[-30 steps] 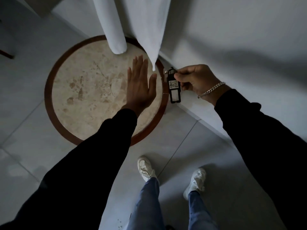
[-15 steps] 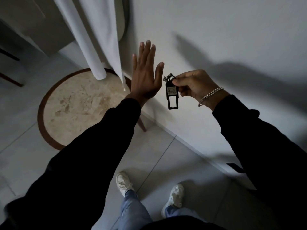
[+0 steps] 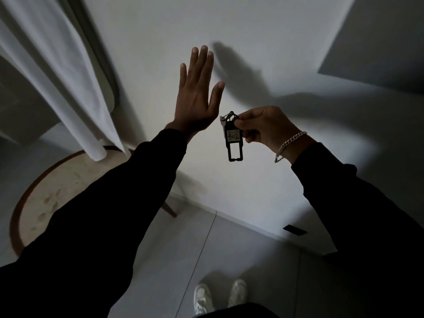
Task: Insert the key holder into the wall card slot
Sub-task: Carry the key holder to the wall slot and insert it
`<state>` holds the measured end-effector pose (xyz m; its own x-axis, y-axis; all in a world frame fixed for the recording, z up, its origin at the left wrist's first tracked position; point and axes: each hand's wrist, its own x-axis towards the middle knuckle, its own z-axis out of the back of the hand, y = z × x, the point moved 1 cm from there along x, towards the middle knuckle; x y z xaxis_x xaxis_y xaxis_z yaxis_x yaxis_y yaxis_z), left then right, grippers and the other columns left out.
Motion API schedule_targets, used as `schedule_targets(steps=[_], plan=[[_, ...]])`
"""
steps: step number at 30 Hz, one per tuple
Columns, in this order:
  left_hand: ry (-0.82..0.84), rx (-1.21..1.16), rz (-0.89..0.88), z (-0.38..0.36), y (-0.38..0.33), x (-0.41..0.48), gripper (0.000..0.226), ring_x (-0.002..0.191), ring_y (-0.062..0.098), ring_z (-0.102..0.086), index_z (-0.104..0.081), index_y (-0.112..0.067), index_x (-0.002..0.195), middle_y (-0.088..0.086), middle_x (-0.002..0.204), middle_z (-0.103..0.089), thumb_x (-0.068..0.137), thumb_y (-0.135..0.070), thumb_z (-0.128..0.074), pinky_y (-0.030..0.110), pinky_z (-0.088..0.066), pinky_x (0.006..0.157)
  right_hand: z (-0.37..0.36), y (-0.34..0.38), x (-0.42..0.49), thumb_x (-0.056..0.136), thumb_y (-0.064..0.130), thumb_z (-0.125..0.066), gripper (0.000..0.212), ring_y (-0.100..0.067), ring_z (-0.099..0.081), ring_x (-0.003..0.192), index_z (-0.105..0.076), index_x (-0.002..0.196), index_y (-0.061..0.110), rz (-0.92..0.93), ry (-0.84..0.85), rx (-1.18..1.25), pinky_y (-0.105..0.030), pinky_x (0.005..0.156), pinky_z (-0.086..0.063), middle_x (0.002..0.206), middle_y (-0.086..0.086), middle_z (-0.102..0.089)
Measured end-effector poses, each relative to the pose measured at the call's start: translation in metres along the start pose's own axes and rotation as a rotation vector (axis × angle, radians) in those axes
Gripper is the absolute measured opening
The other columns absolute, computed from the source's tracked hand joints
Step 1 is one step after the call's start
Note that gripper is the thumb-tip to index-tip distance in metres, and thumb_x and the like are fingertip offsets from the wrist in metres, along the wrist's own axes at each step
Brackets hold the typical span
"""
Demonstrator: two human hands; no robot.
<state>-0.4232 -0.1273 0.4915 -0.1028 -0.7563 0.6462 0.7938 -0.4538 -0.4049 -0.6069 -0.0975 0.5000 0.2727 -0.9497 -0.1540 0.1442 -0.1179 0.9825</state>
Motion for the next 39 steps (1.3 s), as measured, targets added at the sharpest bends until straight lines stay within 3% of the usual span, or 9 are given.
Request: schedule_targets(steps=[6,12,18,21,26,34,39], plan=[[-0.046,-0.035,-0.163,0.0,-0.053,0.038,0.061,0.156,0.042,-0.011,-0.023,0.002,0.155,0.025,0.165,-0.02,0.105,-0.032,-0.036,0.058,-0.008,0.128,0.048,0.037,-0.038,0.084,0.003,-0.07,0.011,-0.015,-0.053,0.057,-0.071,0.094,-0.001,0.112,-0.077,-0.041,-0.027,0.057,-0.045,0.079,-0.016,-0.062],[-0.117,-0.05,-0.272,-0.003,-0.112,0.084,0.061,0.155,0.043,-0.012,-0.024,0.004,0.154,0.027,0.165,-0.02,0.104,-0.027,-0.04,0.058,-0.008,0.128,0.097,0.078,-0.077,0.084,0.003,-0.069,0.007,-0.007,-0.057,0.05,-0.071,0.084,0.01,0.245,-0.122,-0.121,-0.018,0.051,-0.05,0.068,-0.008,-0.063],[-0.197,-0.04,-0.359,-0.025,-0.192,0.124,0.065,0.155,0.044,-0.011,-0.024,0.005,0.154,0.029,0.164,-0.019,0.103,-0.033,-0.039,0.058,-0.008,0.127,0.168,0.112,-0.123,0.085,0.004,-0.068,0.007,-0.009,-0.056,0.052,-0.07,0.084,0.011,0.361,-0.134,-0.183,-0.017,0.05,-0.049,0.069,-0.011,-0.061],[-0.319,-0.042,-0.34,-0.039,-0.228,0.136,0.066,0.152,0.051,-0.011,-0.026,0.007,0.152,0.036,0.162,-0.018,0.102,-0.033,-0.039,0.063,-0.008,0.125,0.203,0.125,-0.144,0.086,0.003,-0.067,0.007,-0.016,-0.053,0.057,-0.069,0.084,0.009,0.414,-0.155,-0.223,-0.018,0.049,-0.047,0.073,-0.016,-0.06],[-0.444,0.036,-0.507,-0.067,-0.289,0.148,0.067,0.15,0.053,-0.017,-0.031,0.008,0.15,0.038,0.158,-0.025,0.1,-0.036,-0.034,0.064,-0.007,0.124,0.256,0.139,-0.177,0.085,0.001,-0.067,0.005,-0.012,-0.054,0.054,-0.068,0.084,0.005,0.501,-0.214,-0.239,-0.017,0.046,-0.048,0.068,-0.011,-0.061],[-0.456,0.08,-0.634,-0.097,-0.349,0.167,0.067,0.152,0.042,-0.024,-0.03,0.003,0.152,0.028,0.16,-0.031,0.101,-0.041,-0.03,0.057,-0.018,0.127,0.329,0.165,-0.203,0.083,0.01,-0.073,0.011,-0.01,-0.058,0.054,-0.074,0.079,0.019,0.633,-0.512,-0.32,-0.018,0.046,-0.046,0.063,-0.002,-0.069],[-0.555,0.251,-0.633,-0.107,-0.351,0.178,0.067,0.151,0.04,-0.028,-0.032,-0.002,0.153,0.024,0.16,-0.036,0.101,-0.044,-0.033,0.058,-0.021,0.125,0.351,0.168,-0.204,0.084,0.011,-0.072,0.004,-0.003,-0.055,0.047,-0.072,0.083,0.015,0.678,-0.668,-0.34,-0.016,0.044,-0.042,0.059,0.007,-0.069]])
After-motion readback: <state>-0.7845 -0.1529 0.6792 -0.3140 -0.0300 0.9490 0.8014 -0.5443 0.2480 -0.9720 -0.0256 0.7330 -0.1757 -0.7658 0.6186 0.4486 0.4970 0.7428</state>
